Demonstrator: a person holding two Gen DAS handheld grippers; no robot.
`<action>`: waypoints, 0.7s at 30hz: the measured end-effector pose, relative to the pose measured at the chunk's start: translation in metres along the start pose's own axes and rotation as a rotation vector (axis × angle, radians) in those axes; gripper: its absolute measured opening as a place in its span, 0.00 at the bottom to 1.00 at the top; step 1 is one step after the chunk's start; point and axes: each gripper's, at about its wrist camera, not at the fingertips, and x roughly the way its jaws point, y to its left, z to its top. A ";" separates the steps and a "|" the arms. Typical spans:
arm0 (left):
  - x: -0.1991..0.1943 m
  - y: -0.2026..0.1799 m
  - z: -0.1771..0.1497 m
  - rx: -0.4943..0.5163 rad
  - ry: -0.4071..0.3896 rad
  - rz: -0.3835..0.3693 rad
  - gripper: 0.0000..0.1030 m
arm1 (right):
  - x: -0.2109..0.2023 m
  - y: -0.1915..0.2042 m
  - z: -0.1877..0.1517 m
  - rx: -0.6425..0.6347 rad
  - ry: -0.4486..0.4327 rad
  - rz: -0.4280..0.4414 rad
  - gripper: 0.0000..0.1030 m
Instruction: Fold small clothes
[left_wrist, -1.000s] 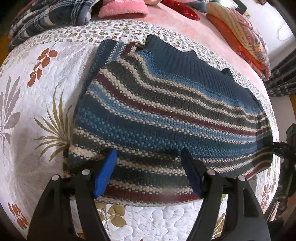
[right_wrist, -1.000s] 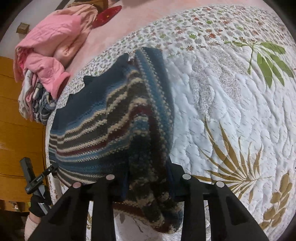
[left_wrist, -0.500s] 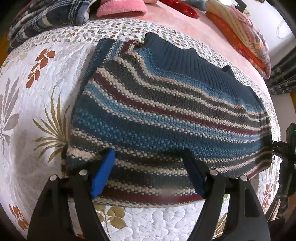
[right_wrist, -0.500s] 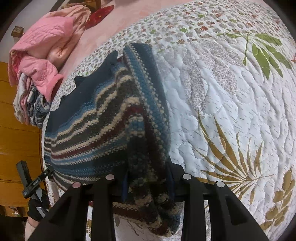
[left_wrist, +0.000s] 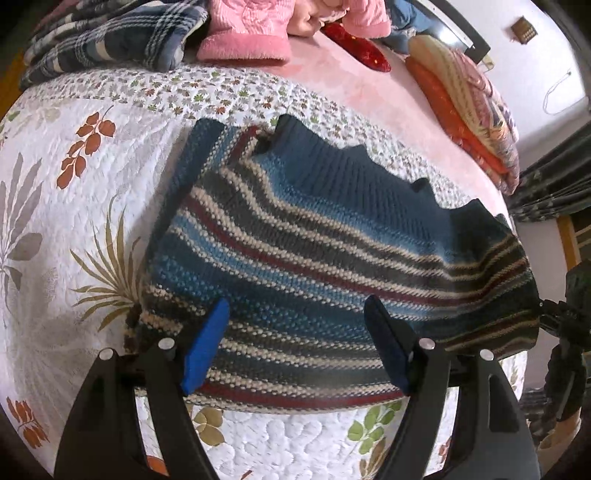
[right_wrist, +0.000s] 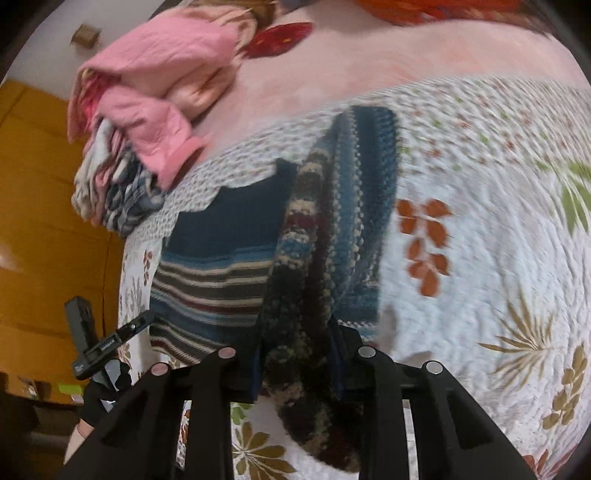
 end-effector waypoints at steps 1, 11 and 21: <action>-0.002 0.001 0.000 -0.005 -0.003 -0.003 0.73 | 0.003 0.010 0.002 -0.012 0.006 -0.005 0.27; -0.011 0.009 0.008 -0.046 -0.020 -0.025 0.73 | 0.045 0.105 0.006 -0.203 0.092 -0.091 0.27; -0.015 0.018 0.013 -0.077 -0.036 -0.033 0.73 | 0.115 0.147 -0.015 -0.336 0.179 -0.242 0.27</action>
